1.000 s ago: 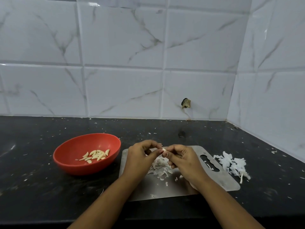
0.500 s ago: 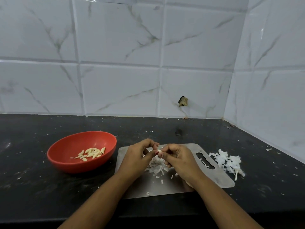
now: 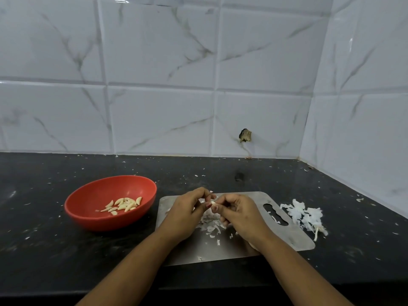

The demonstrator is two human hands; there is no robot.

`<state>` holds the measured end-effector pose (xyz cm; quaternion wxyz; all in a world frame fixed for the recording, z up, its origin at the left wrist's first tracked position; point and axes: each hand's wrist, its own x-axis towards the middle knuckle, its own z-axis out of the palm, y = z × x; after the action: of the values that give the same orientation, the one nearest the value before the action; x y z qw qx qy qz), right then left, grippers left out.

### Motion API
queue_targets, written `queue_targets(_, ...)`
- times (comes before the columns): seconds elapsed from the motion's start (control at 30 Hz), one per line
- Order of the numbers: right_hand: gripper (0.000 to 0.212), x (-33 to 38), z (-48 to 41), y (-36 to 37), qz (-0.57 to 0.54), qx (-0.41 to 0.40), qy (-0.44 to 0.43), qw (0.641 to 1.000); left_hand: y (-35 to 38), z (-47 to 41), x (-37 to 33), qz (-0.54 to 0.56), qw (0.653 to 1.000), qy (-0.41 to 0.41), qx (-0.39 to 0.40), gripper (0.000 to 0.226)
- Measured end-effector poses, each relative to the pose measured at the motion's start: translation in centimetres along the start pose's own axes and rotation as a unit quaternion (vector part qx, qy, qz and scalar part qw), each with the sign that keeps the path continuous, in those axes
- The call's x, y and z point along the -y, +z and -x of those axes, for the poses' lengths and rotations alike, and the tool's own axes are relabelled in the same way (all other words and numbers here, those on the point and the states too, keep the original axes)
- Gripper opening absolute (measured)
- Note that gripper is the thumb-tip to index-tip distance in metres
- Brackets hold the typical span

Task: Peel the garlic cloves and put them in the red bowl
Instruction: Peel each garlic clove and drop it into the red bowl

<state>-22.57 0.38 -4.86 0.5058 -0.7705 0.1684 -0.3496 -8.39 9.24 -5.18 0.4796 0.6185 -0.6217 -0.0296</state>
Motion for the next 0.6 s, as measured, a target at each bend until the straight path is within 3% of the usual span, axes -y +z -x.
queue_targets(0.3, 0.01, 0.3, -0.1, -0.1, -0.062, -0.035, 0.009, 0.997, 0.2, 0.2, -0.6, -0.014, 1.0, 0.016, -0.02, 0.01)
queue_targets(0.43, 0.013, 0.4, -0.3, -0.3, -0.117, -0.065, 0.03, 0.991, 0.2, 0.3, -0.9, -0.014, 1.0, 0.002, -0.025, 0.02)
queue_targets(0.6, 0.018, 0.4, -0.3, -0.1, -0.07, -0.04, 0.048, 0.996, -0.1, 0.4, -1.2, -0.032, 0.995, -0.043, -0.086, 0.017)
